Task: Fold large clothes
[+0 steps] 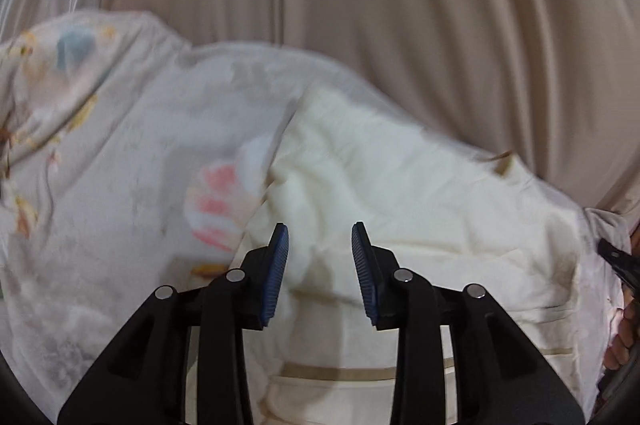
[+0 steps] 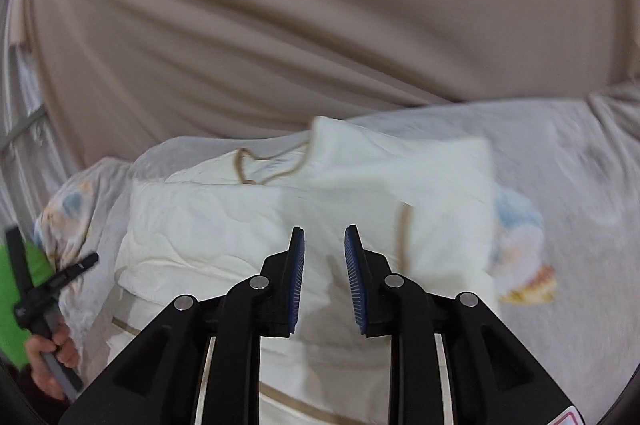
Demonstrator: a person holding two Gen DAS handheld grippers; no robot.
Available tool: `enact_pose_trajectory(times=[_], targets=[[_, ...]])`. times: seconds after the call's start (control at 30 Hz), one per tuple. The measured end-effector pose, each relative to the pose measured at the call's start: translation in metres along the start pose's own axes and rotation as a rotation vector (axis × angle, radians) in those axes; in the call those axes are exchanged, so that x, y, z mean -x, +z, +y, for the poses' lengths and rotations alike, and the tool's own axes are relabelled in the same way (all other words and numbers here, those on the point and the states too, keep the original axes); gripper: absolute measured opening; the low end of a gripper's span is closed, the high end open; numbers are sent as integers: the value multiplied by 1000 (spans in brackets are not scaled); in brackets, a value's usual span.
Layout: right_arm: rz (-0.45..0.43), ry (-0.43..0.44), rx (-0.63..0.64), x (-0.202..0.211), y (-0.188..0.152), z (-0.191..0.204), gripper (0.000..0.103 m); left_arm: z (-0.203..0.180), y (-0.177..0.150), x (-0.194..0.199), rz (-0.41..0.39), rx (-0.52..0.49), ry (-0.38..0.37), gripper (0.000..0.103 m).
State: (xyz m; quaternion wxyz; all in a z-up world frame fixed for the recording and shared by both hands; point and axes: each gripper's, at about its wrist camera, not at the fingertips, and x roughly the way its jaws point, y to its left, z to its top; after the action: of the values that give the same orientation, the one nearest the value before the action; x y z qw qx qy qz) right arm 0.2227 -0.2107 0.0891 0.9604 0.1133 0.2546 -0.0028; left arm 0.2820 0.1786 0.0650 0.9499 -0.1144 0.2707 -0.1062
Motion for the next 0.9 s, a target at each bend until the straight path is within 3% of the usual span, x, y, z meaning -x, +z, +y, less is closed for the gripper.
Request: enact_pose_trajectory(times=[0.07,0.2,0.27,0.33,0.37,0.43,0.5,0.53,0.57,0.63,0.7,0.8,0.9], targets=[[22,14,42,-22,4,15,23,-18,11,-1,-20,-49,-7,45],[74,-10,71,-64,9,19,22,-35,20,-53,65,-93,45,45],[71,-54,31,-76,13,-7,6,-26,16,-95,147,-89,129,45],[85,-132,-57,-91,11,-45,0,-12,7,-120,181,-85,172,46],[102,-139,-101,-98,9,-61,0,-6,5,-126,186,-68,166,46],[125,-74,-179,-99,5,-81,0,-2,5,-126,187,-45,151,46],[103,-114,-154,-85,8,-72,0,-5,7,-123,187,-61,169,46],[77,-116,-136,-73,9,-63,6,-6,9,-118,180,-61,176,45],[53,-76,-114,-60,8,-54,13,-7,11,-111,168,-57,171,44],[44,-15,-57,-40,0,-35,13,-6,20,-94,133,-24,114,45],[86,-12,16,-39,-13,-21,13,-6,33,-84,100,-5,96,46],[202,-83,100,-65,-43,-17,12,-8,56,-95,71,-4,126,50],[210,-117,125,-72,-53,-14,11,-4,72,-130,126,24,136,50]])
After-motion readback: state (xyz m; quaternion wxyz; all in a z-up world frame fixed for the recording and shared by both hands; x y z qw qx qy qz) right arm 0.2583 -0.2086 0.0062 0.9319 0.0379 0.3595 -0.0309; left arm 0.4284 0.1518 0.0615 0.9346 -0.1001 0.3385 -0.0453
